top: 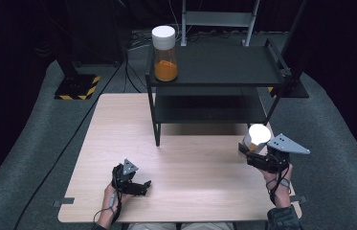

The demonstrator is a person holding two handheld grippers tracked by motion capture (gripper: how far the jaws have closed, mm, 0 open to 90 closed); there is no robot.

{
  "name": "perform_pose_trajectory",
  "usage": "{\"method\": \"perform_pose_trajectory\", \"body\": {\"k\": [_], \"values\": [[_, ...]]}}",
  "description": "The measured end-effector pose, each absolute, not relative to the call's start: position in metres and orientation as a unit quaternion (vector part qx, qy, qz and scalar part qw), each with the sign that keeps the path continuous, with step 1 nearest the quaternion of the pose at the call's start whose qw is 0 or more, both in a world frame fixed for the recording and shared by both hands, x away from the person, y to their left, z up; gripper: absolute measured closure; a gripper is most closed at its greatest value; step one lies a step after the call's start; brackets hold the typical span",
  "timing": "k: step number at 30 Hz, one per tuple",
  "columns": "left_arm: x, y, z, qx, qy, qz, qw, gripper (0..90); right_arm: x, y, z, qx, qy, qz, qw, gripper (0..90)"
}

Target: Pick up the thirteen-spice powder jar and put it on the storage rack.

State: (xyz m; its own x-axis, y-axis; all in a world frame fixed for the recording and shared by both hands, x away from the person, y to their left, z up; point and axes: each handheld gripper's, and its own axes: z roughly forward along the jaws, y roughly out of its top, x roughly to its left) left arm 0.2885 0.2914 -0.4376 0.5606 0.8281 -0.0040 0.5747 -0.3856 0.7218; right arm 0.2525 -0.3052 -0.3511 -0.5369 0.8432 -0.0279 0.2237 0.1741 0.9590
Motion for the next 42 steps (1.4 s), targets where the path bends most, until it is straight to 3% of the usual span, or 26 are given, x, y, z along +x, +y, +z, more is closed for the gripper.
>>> {"method": "perform_pose_trajectory", "body": {"k": [42], "values": [[0.289, 0.291, -0.438, 0.812, 0.432, 0.182, 0.348, 0.4, 0.294, -0.327, -0.288, 0.306, 0.745, 0.529, 0.266, 30.0]]}}
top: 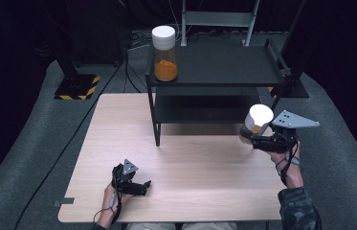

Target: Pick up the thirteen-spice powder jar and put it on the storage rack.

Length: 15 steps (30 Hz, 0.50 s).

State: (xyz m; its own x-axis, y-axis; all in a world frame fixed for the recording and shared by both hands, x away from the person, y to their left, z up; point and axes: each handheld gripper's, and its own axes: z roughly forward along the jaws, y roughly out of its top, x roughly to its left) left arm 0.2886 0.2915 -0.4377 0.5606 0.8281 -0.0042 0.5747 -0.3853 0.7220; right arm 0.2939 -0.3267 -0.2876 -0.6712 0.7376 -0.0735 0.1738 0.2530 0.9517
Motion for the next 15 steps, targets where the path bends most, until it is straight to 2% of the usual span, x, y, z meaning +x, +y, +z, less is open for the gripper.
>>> {"method": "perform_pose_trajectory", "body": {"k": [15], "values": [[0.289, 0.291, -0.438, 0.812, 0.432, 0.182, 0.348, 0.4, 0.304, -0.330, -0.272, 0.293, 0.749, 0.532, 0.263, 30.0]]}}
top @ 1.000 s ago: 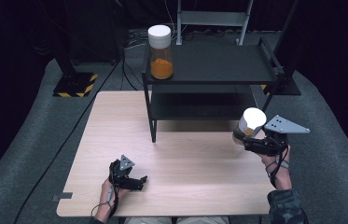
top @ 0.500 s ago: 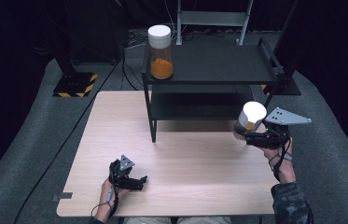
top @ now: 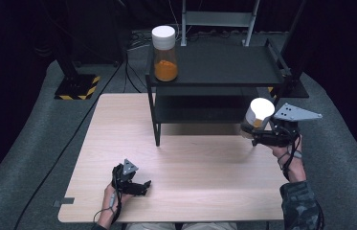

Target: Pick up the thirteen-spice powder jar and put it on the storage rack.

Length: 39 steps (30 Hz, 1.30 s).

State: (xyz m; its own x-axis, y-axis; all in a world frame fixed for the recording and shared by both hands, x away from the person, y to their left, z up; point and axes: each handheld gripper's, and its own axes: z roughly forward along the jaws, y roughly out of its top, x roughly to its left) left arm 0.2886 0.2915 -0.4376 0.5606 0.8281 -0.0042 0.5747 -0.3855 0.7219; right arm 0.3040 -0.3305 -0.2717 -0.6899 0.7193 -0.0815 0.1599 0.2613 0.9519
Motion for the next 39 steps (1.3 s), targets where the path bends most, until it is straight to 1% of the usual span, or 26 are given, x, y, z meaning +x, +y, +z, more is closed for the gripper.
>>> {"method": "perform_pose_trajectory", "body": {"k": [15, 39], "values": [[0.289, 0.291, -0.438, 0.812, 0.432, 0.182, 0.347, 0.4, 0.311, -0.331, -0.253, 0.286, 0.757, 0.527, 0.259, 30.0], [0.289, 0.291, -0.438, 0.812, 0.432, 0.182, 0.347, 0.5, 0.317, -0.332, -0.219, 0.275, 0.757, 0.529, 0.266, 30.0]]}}
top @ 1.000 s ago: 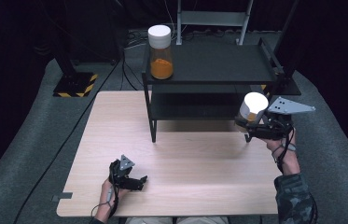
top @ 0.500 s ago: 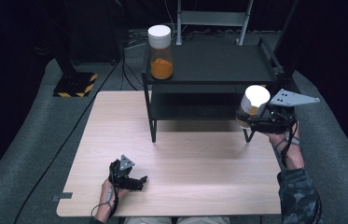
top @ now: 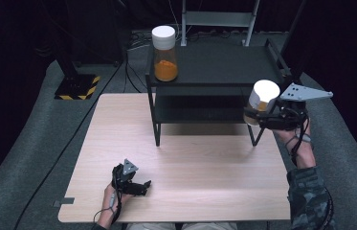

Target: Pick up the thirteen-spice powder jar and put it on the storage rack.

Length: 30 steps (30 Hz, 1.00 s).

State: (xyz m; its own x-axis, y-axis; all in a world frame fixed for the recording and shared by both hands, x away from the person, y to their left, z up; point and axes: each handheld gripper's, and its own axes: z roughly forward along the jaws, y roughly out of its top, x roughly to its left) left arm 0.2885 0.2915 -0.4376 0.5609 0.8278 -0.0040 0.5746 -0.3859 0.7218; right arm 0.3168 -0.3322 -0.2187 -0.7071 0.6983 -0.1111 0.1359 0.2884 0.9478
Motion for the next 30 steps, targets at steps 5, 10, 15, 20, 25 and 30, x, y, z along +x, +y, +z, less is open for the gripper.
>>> {"method": "perform_pose_trajectory", "body": {"k": [5, 10, 15, 20, 25, 30], "values": [[0.289, 0.291, -0.438, 0.812, 0.432, 0.182, 0.347, 0.5, 0.318, -0.333, -0.212, 0.273, 0.756, 0.530, 0.268, 30.0], [0.289, 0.292, -0.438, 0.812, 0.432, 0.182, 0.347, 0.5, 0.321, -0.333, -0.206, 0.272, 0.758, 0.529, 0.268, 30.0], [0.289, 0.292, -0.438, 0.812, 0.432, 0.182, 0.348, 0.5, 0.322, -0.335, -0.203, 0.273, 0.754, 0.533, 0.270, 30.0], [0.289, 0.291, -0.438, 0.812, 0.432, 0.182, 0.348, 0.4, 0.325, -0.336, -0.198, 0.275, 0.752, 0.534, 0.270, 30.0], [0.289, 0.292, -0.438, 0.812, 0.432, 0.182, 0.348, 0.4, 0.327, -0.336, -0.192, 0.274, 0.752, 0.535, 0.270, 30.0], [0.289, 0.292, -0.438, 0.813, 0.431, 0.182, 0.347, 0.4, 0.328, -0.333, -0.184, 0.274, 0.752, 0.533, 0.275, 30.0]]}}
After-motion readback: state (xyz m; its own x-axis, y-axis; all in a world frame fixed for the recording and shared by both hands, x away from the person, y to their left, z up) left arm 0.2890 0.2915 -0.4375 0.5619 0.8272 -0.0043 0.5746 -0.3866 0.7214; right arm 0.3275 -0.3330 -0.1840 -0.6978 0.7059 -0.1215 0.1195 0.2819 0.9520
